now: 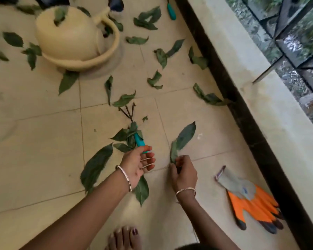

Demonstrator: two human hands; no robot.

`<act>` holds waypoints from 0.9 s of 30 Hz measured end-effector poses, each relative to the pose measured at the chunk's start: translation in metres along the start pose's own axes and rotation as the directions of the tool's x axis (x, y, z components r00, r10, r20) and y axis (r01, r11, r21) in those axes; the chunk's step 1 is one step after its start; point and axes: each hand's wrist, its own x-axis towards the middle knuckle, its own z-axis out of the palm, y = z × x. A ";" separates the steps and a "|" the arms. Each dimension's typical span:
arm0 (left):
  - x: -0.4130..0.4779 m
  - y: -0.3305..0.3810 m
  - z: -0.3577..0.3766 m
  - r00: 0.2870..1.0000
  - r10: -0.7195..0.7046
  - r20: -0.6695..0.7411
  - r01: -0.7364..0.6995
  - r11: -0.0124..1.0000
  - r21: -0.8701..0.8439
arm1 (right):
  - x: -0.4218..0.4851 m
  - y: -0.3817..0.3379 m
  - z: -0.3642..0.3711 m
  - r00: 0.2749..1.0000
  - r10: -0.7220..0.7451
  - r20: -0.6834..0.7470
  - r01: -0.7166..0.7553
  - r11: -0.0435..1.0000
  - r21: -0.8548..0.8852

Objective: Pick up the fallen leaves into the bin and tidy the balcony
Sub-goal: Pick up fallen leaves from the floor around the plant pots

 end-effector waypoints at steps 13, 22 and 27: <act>-0.005 -0.009 0.005 0.989 0.147 0.004 -0.147 0.988 -0.057 | -0.014 -0.069 -0.019 0.929 -0.264 0.259 0.117 0.874 0.471; 0.009 0.003 -0.034 0.978 0.209 -0.009 -0.209 0.972 -0.110 | 0.083 0.013 -0.029 0.996 -0.083 -0.038 0.070 0.962 -0.263; 0.006 -0.001 -0.068 0.983 0.175 -0.058 -0.182 0.974 -0.138 | 0.082 0.015 -0.005 0.985 -0.142 -0.099 0.110 0.956 -0.271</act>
